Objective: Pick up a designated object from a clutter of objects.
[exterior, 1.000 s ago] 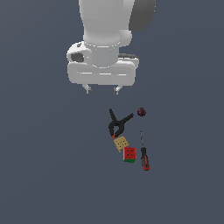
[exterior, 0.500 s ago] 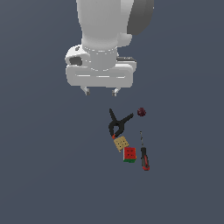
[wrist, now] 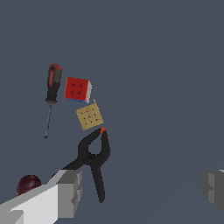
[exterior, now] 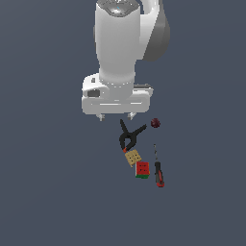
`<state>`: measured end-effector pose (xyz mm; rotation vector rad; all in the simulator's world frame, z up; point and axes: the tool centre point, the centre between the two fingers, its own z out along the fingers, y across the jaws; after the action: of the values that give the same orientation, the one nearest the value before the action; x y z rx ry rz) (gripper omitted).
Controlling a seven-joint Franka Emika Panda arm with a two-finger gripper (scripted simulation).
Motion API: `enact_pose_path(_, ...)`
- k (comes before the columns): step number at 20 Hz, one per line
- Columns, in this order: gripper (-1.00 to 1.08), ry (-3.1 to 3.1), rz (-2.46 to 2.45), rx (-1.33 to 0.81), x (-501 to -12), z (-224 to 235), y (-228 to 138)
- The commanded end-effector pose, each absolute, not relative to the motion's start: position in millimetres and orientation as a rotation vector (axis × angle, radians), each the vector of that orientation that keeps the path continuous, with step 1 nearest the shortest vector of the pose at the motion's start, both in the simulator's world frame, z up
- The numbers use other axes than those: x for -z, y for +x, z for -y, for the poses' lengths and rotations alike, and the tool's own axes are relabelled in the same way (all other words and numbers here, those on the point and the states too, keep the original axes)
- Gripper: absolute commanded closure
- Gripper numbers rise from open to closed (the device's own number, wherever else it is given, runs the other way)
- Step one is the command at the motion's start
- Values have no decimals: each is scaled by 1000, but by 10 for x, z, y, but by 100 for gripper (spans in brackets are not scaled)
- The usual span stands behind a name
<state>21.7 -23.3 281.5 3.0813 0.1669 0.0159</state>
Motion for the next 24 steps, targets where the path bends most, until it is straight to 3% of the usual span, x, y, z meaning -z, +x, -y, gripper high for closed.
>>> enact_pose_path(1, -92, 3080, -226, -12, -2603, 164, 296)
enact_pose_path(14, -92, 3064, -594, -1, -1211, -309, 568)
enact_pose_path(24, -92, 3054, -730, 0, -658, -504, 558)
